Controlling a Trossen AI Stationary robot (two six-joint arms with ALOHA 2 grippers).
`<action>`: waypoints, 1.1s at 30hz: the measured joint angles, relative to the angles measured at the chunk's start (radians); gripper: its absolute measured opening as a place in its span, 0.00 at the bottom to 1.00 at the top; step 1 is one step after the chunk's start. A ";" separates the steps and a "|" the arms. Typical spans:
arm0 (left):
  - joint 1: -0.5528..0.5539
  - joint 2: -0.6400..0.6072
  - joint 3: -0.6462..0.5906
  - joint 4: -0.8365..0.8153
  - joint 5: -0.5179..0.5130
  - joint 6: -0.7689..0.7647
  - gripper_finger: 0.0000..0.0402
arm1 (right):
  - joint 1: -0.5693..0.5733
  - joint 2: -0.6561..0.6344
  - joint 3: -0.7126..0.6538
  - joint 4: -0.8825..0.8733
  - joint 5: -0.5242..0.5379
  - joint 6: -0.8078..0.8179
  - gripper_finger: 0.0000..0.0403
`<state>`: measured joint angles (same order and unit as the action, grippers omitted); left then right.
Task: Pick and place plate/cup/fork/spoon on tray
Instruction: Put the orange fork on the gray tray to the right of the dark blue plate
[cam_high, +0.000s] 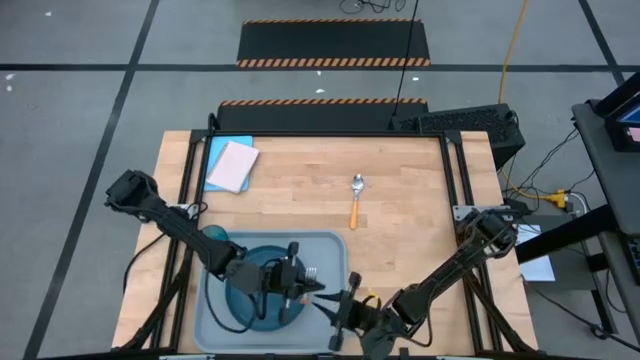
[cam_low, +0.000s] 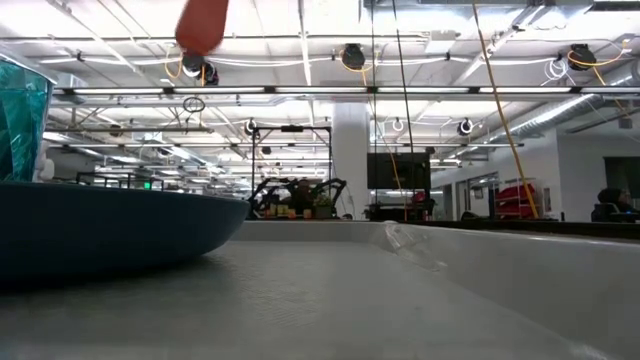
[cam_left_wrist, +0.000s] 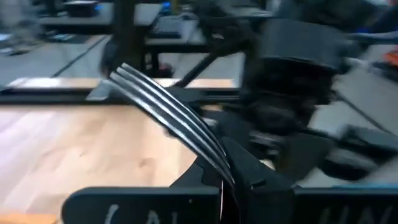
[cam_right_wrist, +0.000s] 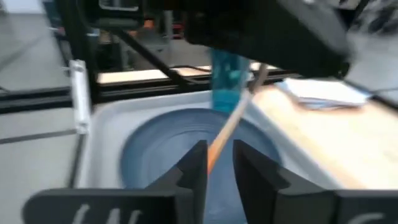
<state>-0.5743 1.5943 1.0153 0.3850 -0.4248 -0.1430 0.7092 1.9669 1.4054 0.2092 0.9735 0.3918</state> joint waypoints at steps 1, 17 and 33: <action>0.001 -0.008 0.000 0.002 0.016 0.006 0.00 | -0.004 -0.012 -0.008 -0.004 -0.033 0.022 0.20; 0.024 -0.020 0.000 -0.137 -0.197 -0.136 0.00 | -0.060 -0.062 -0.126 0.120 0.045 0.046 0.41; 0.022 -0.020 0.000 -0.173 -0.389 -0.244 0.00 | -0.145 0.031 -0.128 0.290 0.127 -0.064 0.41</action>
<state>-0.5518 1.5742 1.0157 0.2123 -0.8135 -0.3867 0.5641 1.9980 1.2770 0.4995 1.1009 0.3277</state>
